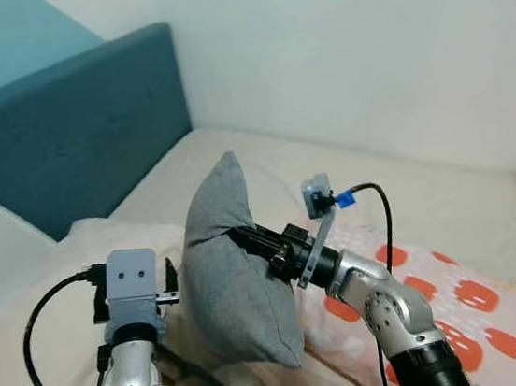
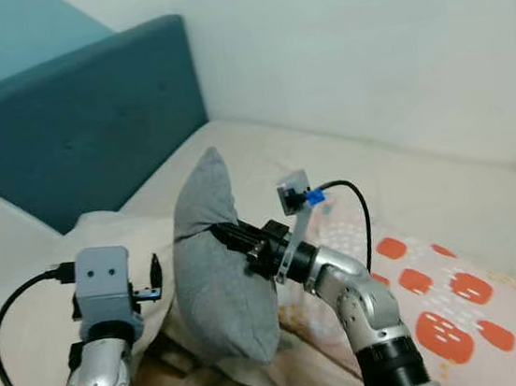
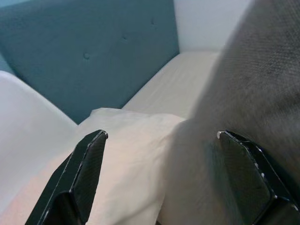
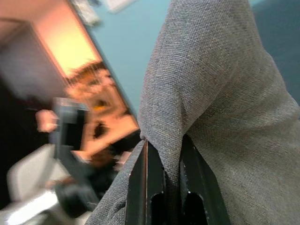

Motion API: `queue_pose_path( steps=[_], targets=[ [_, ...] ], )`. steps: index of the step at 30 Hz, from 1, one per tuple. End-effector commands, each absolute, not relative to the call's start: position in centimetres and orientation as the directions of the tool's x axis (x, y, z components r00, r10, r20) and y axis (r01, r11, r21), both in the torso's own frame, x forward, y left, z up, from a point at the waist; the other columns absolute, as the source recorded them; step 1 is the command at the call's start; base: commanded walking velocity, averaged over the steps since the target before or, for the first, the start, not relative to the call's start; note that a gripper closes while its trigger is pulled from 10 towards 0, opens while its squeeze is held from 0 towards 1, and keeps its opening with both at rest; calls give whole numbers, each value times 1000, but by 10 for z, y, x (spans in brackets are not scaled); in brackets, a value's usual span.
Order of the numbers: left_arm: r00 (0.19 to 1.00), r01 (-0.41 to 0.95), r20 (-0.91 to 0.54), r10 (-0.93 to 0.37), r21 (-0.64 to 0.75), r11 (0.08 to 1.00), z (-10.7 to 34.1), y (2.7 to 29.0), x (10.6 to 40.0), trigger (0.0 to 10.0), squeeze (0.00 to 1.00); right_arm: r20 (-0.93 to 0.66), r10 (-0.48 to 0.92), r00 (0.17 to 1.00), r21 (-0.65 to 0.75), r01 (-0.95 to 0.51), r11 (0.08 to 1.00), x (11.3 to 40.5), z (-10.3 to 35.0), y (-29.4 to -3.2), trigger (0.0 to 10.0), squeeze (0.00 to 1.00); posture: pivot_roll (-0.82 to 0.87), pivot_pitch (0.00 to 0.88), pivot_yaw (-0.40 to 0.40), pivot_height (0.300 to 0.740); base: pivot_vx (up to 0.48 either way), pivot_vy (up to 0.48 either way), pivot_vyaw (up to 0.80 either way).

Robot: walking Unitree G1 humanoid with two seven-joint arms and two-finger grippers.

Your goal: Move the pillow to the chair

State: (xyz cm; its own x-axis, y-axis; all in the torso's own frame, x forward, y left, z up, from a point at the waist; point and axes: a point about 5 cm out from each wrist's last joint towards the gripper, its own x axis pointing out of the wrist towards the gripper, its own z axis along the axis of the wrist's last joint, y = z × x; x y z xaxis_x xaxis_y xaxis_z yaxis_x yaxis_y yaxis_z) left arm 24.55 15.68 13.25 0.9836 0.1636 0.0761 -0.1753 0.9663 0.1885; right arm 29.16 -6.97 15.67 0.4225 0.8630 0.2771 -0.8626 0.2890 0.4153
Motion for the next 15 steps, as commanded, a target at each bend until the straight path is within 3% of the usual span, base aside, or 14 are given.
queue_pose_path(
  steps=[1, 15],
  targets=[
    [987, -152, 84, 137, 206, 967, 133, 154, 246, 10000, 0, 388, 862, 325, 380, -909, 172, 285, 174, -63, 10000, 0, 132, 0, -32, 735, 0, 0, 744],
    [991, -122, 70, 111, 176, 977, 130, 152, 247, 10000, 0, 455, 851, 263, 407, -911, 64, 282, 178, -61, 10000, 0, 134, 0, -33, 735, 0, 0, 712]
  ],
)
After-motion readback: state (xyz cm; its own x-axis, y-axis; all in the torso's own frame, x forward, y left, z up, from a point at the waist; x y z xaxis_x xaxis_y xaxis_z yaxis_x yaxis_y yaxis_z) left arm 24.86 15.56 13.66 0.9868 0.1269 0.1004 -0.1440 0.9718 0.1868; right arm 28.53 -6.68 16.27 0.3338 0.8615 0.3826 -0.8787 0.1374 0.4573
